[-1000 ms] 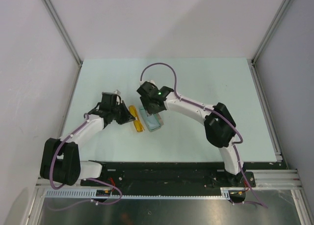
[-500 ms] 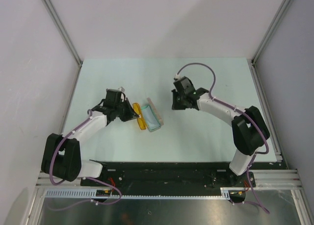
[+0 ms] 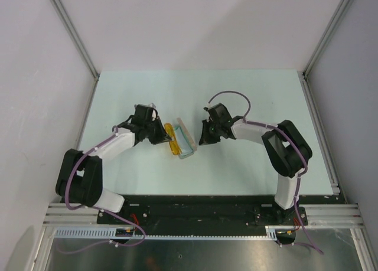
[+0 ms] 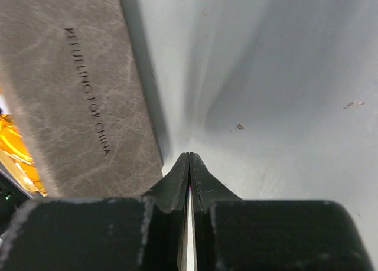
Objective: Organize the sunglasses
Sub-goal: Rotate the opened sunglasses case at the center of the board, then place the sunglasses in the sunglasses case.
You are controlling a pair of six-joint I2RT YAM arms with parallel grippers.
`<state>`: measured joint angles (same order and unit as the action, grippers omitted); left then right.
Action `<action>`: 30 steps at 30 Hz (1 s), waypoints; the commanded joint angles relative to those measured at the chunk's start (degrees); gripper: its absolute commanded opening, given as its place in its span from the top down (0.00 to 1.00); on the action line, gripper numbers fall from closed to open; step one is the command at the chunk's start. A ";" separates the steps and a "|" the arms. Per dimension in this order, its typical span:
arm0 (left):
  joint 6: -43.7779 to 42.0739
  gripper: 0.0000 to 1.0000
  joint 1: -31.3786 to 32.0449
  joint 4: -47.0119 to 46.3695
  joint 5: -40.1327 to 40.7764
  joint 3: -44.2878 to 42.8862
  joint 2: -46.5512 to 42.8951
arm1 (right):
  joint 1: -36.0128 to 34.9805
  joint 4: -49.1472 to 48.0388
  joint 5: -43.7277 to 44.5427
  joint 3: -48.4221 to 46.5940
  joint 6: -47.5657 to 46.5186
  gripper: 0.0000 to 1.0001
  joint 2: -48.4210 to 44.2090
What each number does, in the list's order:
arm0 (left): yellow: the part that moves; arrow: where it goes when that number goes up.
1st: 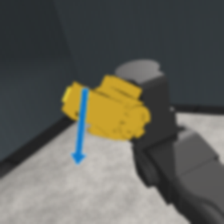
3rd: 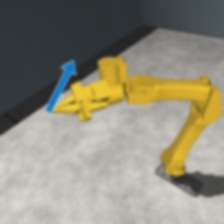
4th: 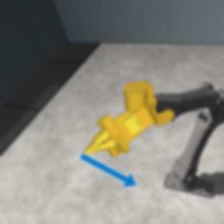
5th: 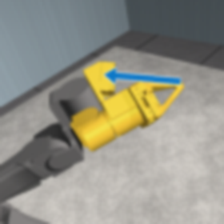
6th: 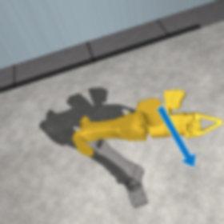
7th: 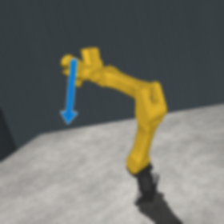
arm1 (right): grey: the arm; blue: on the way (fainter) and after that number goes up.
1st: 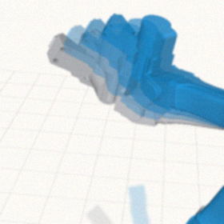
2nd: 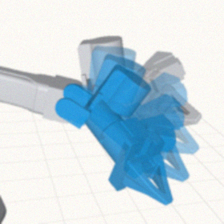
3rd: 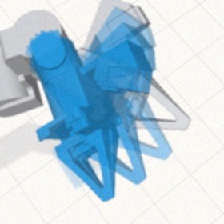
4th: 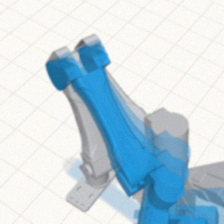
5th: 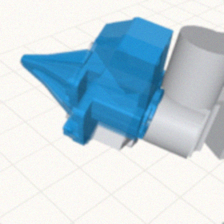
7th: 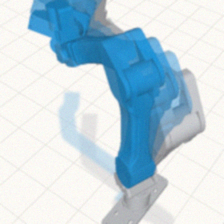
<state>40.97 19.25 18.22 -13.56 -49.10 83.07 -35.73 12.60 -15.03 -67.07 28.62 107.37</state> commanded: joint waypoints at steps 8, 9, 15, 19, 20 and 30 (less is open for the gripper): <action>0.43 1.00 0.53 -0.64 1.78 -2.75 0.96 | 1.01 -15.05 -8.87 8.53 6.88 0.98 4.95; 0.43 1.00 0.53 -0.64 1.87 -2.75 0.96 | 1.01 -16.89 -10.18 9.05 8.10 0.98 5.21; 0.34 0.99 0.53 -0.64 2.14 -3.10 1.22 | -0.13 -19.28 -11.43 12.13 11.45 0.99 5.39; 0.07 1.00 0.53 -0.64 2.66 -3.54 1.48 | -2.50 -19.72 -10.82 12.93 12.86 0.99 4.25; -0.01 1.00 0.53 -0.64 2.84 -3.46 1.48 | -3.64 -19.81 -10.55 13.01 13.30 0.99 4.07; -4.57 1.00 0.53 3.39 5.74 -6.09 2.97 | -3.21 -14.37 -4.14 12.93 11.02 0.99 1.79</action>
<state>39.94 19.38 19.05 -10.39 -50.96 85.21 -39.99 -9.06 -26.85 -55.51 42.41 110.39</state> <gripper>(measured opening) 0.054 0.014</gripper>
